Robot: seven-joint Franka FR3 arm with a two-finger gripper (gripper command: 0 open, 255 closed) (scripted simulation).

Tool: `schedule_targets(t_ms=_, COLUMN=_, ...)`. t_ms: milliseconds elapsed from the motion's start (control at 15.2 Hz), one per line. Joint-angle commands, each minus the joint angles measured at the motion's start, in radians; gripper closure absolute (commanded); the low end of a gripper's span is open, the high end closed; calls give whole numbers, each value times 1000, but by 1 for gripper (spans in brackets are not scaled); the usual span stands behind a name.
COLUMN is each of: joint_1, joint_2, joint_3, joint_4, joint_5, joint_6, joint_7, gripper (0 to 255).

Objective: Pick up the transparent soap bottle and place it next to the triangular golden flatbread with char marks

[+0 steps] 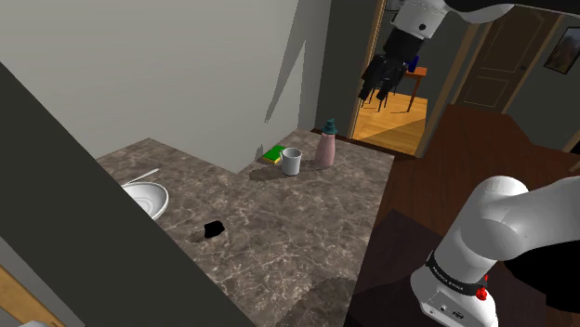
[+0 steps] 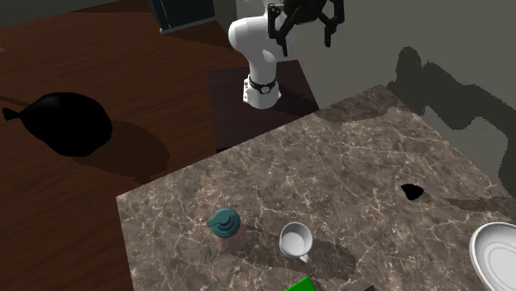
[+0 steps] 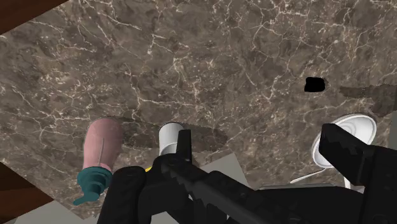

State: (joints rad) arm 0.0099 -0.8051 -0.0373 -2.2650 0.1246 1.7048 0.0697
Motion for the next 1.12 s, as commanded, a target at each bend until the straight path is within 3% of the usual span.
schedule_targets(t_ms=0, joint_1=0, joint_2=0, joint_3=0, joint_4=0, joint_5=0, joint_6=0, joint_7=0, gripper=0)
schedule_targets(t_ms=528, joint_1=-19, joint_2=151, joint_3=-84, joint_4=-66, joint_5=-69, joint_6=203, joint_7=-149, gripper=0)
schedule_targets(t_ms=1056, joint_1=-30, joint_2=370, joint_3=-172, joint_4=-48, joint_5=-108, joint_6=400, joint_7=-291, gripper=0)
